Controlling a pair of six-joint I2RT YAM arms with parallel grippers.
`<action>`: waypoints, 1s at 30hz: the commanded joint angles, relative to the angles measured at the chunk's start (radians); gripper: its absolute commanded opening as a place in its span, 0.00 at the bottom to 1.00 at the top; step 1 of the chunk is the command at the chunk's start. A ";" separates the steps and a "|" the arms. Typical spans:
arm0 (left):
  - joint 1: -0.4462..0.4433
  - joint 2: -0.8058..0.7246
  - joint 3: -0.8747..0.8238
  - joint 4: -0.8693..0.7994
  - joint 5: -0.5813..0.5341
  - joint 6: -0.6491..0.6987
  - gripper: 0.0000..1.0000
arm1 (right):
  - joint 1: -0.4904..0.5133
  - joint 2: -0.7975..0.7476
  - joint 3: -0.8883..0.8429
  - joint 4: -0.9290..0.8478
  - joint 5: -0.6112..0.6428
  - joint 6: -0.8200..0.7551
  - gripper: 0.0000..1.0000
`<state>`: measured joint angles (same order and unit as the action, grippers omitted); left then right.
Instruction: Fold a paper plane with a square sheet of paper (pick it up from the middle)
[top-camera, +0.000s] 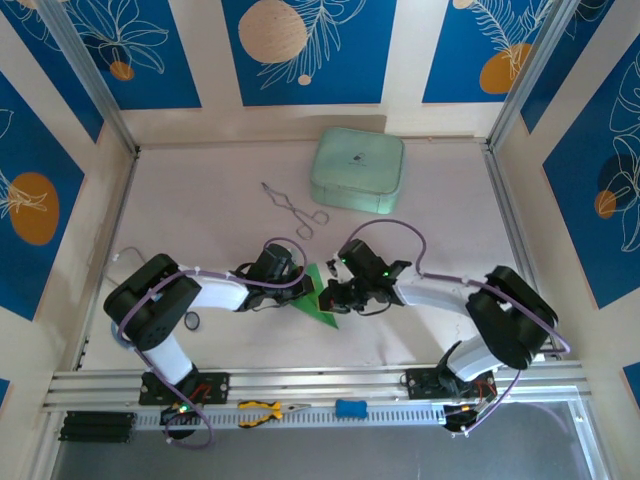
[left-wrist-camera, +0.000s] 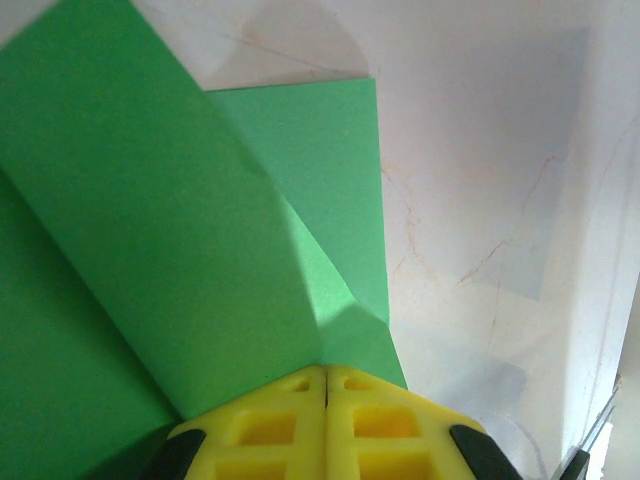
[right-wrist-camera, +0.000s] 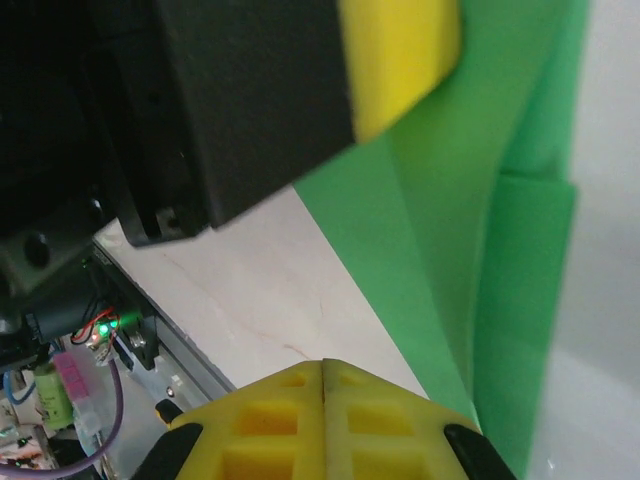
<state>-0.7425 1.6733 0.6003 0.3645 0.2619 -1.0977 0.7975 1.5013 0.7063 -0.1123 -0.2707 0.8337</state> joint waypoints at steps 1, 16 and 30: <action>0.002 0.031 -0.016 -0.055 -0.006 0.022 0.00 | 0.014 0.054 0.046 -0.014 0.007 -0.045 0.04; 0.002 0.023 -0.017 -0.065 -0.010 0.024 0.00 | -0.012 0.125 -0.034 0.061 -0.015 -0.030 0.04; 0.007 0.015 -0.028 -0.072 -0.020 0.023 0.00 | -0.027 0.069 -0.180 0.102 -0.021 -0.003 0.05</action>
<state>-0.7425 1.6730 0.6003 0.3634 0.2626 -1.0973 0.7776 1.5829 0.5732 0.0753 -0.2821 0.8207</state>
